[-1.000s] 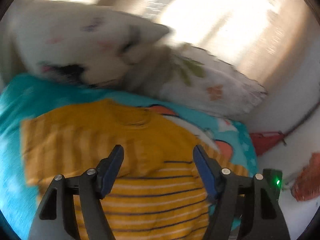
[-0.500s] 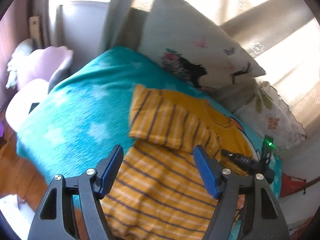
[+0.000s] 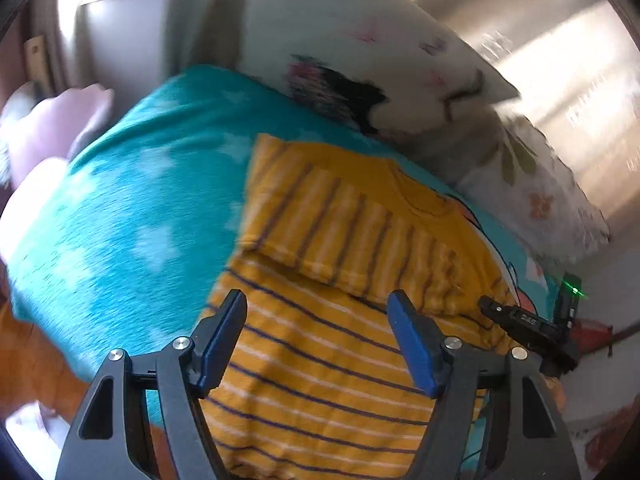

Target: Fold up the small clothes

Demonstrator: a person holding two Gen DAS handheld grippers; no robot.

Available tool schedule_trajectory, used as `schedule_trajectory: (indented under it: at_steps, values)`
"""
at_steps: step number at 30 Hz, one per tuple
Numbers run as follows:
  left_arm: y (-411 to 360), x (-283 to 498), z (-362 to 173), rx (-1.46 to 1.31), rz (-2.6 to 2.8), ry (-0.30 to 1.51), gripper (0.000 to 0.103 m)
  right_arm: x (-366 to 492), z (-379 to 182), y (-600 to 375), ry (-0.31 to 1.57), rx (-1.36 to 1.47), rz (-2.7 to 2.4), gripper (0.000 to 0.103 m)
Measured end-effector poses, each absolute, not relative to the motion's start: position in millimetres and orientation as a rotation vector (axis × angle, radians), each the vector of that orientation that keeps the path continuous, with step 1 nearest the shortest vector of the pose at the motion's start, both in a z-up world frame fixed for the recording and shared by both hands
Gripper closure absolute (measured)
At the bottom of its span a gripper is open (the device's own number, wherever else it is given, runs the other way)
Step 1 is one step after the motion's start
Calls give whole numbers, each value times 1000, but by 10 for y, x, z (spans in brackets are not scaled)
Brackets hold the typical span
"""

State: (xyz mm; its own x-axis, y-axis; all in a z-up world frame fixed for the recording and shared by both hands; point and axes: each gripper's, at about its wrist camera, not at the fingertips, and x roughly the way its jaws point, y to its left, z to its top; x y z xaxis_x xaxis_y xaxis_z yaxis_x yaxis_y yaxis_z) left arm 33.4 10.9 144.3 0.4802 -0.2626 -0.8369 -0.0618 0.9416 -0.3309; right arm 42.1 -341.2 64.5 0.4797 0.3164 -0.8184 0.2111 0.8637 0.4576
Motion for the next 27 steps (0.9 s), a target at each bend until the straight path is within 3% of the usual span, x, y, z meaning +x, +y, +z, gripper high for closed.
schedule_trajectory:
  at_steps: [3,14,19,23,25,26,27]
  values:
    - [-159,417,1455,-294,-198,1072,31,-39,761,-3789,1009,684,36,62]
    - [-1117,529,1178,-208,-459,1178,31,-2129,525,-4841,917,1002,-400,51]
    - [-1343,488,1220,-163,-502,1180,31,-2271,320,-5086,823,1177,-352,51]
    - [-1408,448,1251,-139,-498,1171,31,-2268,304,-5457,647,1299,-363,44]
    - [-1384,415,1233,-143,-485,1175,31,-2218,283,-5633,632,1320,-379,60]
    - [-1360,404,1225,-147,-476,1178,31,-2132,300,-5716,651,1302,-373,83]
    - [-1322,389,1214,-152,-462,1178,31,-2041,352,-5740,671,1264,-367,84]
